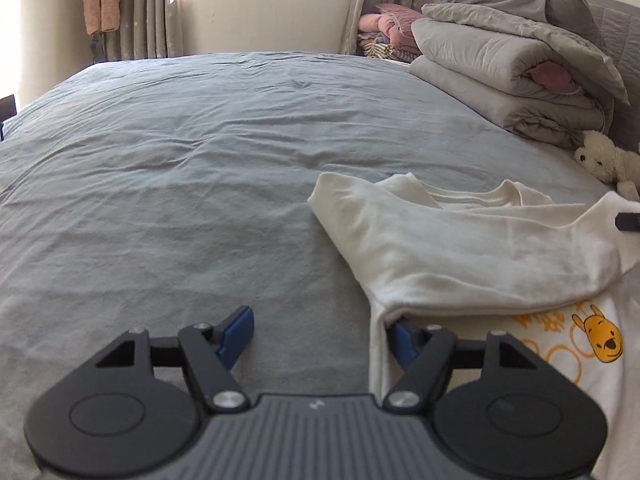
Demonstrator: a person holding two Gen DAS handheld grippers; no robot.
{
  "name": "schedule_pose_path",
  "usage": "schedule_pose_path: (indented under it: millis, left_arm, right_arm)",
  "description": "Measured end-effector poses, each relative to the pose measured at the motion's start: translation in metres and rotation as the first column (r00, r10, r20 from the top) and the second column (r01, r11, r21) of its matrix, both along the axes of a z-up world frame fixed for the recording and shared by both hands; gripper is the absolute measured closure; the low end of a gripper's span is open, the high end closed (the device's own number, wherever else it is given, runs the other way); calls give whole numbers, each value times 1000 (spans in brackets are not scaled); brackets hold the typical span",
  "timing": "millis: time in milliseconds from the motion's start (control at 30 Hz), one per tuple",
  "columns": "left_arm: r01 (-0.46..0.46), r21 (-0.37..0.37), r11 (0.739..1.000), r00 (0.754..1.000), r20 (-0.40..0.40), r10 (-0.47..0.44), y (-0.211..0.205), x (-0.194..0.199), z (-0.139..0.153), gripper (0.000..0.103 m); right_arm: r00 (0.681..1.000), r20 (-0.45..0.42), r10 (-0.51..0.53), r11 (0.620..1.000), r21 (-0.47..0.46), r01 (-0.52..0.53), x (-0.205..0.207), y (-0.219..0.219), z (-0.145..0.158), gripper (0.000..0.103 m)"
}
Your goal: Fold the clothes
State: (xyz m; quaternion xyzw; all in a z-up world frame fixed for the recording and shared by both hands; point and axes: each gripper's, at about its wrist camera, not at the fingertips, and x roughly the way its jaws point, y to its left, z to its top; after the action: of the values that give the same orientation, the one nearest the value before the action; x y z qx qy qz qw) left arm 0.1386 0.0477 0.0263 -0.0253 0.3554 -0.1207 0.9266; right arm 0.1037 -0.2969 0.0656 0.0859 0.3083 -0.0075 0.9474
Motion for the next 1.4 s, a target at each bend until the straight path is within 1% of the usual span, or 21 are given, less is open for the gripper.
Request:
schedule_pose_path:
  millis: [33, 100, 133, 167, 233, 333, 367, 467, 533, 567, 700, 733, 767, 800, 967, 1067, 1133, 1233, 1267, 1300, 1400]
  left_arm:
    - [-15, -21, 1000, 1000, -5, 15, 5, -1, 0, 48]
    - [-44, -56, 997, 999, -14, 43, 8, -6, -2, 61]
    - [-52, -71, 996, 999, -17, 51, 8, -8, -2, 64]
    - [-59, -86, 995, 998, -20, 57, 8, -11, -2, 70]
    - [-64, -85, 994, 998, -25, 63, 7, -13, -3, 72]
    - [-36, -47, 998, 999, -18, 35, 6, -11, -4, 72]
    - [-16, -8, 1000, 1000, -5, 16, 2, -12, -4, 72]
    - [6, 65, 998, 1000, 12, -6, -7, -14, -4, 71]
    - [-1, 55, 998, 1000, 2, 0, -4, -12, -5, 71]
    - [-1, 48, 999, 1000, -2, 1, -3, -11, -5, 71]
    - [-6, 25, 1000, 1000, -17, 7, 0, -10, -5, 69]
    - [-7, 20, 1000, 1000, -20, 7, 1, -10, -5, 69]
    - [-7, 14, 1000, 1000, -24, 8, 2, -10, -5, 69]
    - [-8, 8, 1000, 1000, -28, 8, 3, -9, -6, 68]
    - [-2, -32, 999, 996, -85, 0, 11, -6, 1, 65]
    - [23, -19, 1000, 995, -95, -25, 15, -6, 3, 60]
    - [52, 13, 999, 994, -96, -51, 12, -7, 4, 60]
    - [119, 86, 989, 989, -100, -110, 9, -11, 7, 53]
    - [115, 83, 990, 989, -108, -106, 14, -10, 9, 46]
    - [108, 76, 991, 988, -117, -99, 19, -9, 10, 43]
    - [89, 10, 996, 985, -148, -87, 36, -5, 12, 43]
  right_arm:
    - [1000, 8, 1, 1000, 1, -1, 0, 0, 2, 96]
    - [1000, 26, -1, 1000, -2, 1, 1, 1, 6, 96]
    - [999, 34, -1, 1000, -3, 1, 2, 1, 8, 96]
    - [999, 43, -2, 1000, -5, 2, 2, 2, 10, 96]
    - [998, 60, -3, 1000, -7, 3, 4, 2, 14, 96]
    - [996, 86, -5, 1000, -11, 6, 5, 3, 21, 96]
    - [996, 94, -5, 1000, -13, 6, 6, 4, 23, 96]
    - [993, 120, -6, 1000, -17, 9, 8, 5, 29, 96]
    - [991, 137, -7, 1000, -19, 10, 9, 5, 33, 96]
    - [993, 114, -12, 999, -34, 16, 13, 4, 29, 96]
    - [999, -1, -40, 994, -102, 39, 34, 0, 9, 97]
    - [997, -59, -52, 991, -125, 45, 41, -1, -6, 97]
    - [991, -119, -58, 991, -125, 43, 46, -2, -20, 97]
    - [986, -156, -57, 991, -128, 37, 46, -1, -32, 97]
    - [992, -121, -48, 985, -169, 28, 29, 7, -33, 97]
    - [993, -112, -42, 987, -160, 24, 24, 7, -30, 96]
    - [994, -107, -38, 988, -153, 22, 21, 7, -27, 96]
    - [993, -112, -35, 987, -160, 17, 21, 7, -26, 96]
    - [992, -119, -34, 987, -161, 15, 22, 7, -27, 96]
    - [991, -126, -33, 987, -160, 13, 23, 8, -29, 96]
    - [991, -132, -14, 983, -182, -11, 22, 14, -30, 96]
